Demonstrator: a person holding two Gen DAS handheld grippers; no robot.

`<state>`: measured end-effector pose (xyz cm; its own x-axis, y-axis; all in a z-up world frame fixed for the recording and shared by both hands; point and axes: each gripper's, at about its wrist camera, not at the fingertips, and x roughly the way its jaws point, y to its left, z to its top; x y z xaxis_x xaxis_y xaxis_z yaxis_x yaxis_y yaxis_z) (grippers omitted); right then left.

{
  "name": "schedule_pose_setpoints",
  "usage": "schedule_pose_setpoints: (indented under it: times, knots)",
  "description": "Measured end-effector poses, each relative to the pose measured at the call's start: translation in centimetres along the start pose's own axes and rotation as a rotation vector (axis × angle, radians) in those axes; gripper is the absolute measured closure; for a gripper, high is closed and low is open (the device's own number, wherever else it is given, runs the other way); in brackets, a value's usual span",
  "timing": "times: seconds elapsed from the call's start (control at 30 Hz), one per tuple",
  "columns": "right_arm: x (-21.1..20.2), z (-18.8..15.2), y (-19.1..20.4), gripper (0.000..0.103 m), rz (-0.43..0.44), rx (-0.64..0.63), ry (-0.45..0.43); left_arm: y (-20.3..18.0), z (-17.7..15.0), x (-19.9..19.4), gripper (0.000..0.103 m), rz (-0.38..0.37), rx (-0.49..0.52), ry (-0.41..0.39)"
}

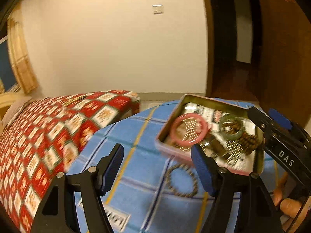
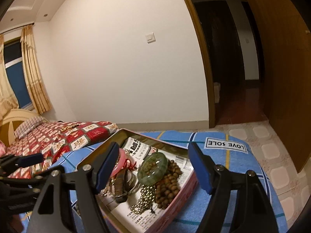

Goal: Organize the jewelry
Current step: 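Open both grippers to drop the two bangles into the tin, then withdraw both grippers from the tin back over the cloth, then lower the left gripper onto the silver ring and close it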

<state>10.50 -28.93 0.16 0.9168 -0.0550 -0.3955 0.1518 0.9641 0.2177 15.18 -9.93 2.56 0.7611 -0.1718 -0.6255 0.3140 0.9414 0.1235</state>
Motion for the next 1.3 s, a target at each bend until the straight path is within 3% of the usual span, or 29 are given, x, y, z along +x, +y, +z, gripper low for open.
schedule_pose_setpoints:
  times: [0.23, 0.43, 0.7, 0.9, 1.13, 1.17, 1.23, 1.27, 1.3]
  knots:
    - [-2.0, -2.1, 2.0, 0.025, 0.022, -0.040, 0.043, 3.9, -2.9, -1.8, 0.031, 0.018, -0.098, 0.010]
    - [-3.5, -3.4, 3.2, 0.025, 0.032, -0.069, 0.059, 5.6, -5.4, -2.9, 0.031, 0.027, -0.111, 0.019]
    - [-4.8, -4.8, 4.9, 0.025, 0.073, -0.103, 0.090, 9.7, -11.0, -5.9, 0.031, -0.105, -0.169, 0.044]
    - [-5.3, -5.6, 6.3, 0.025, 0.108, -0.148, 0.103, 8.6, -14.6, -7.4, 0.031, -0.218, -0.115, 0.109]
    - [-6.1, -6.1, 7.1, 0.025, 0.131, -0.172, 0.110, 5.2, -16.3, -7.7, 0.032, -0.217, 0.024, 0.164]
    - [-6.2, -6.1, 7.2, 0.025, 0.132, -0.174, 0.109, 5.1, -16.5, -7.5, 0.033, -0.209, 0.030, 0.170]
    - [-6.3, -6.1, 7.3, 0.025, 0.135, -0.176, 0.106, 4.9, -16.8, -6.9, 0.050, -0.201, 0.033, 0.193]
    - [-6.4, -6.1, 7.2, 0.025, 0.138, -0.175, 0.106, 4.8, -16.9, -6.5, 0.064, -0.209, 0.027, 0.215]
    - [-6.4, -6.1, 7.2, 0.025, 0.140, -0.174, 0.107, 4.8, -17.1, -6.2, 0.067, -0.212, 0.020, 0.227]
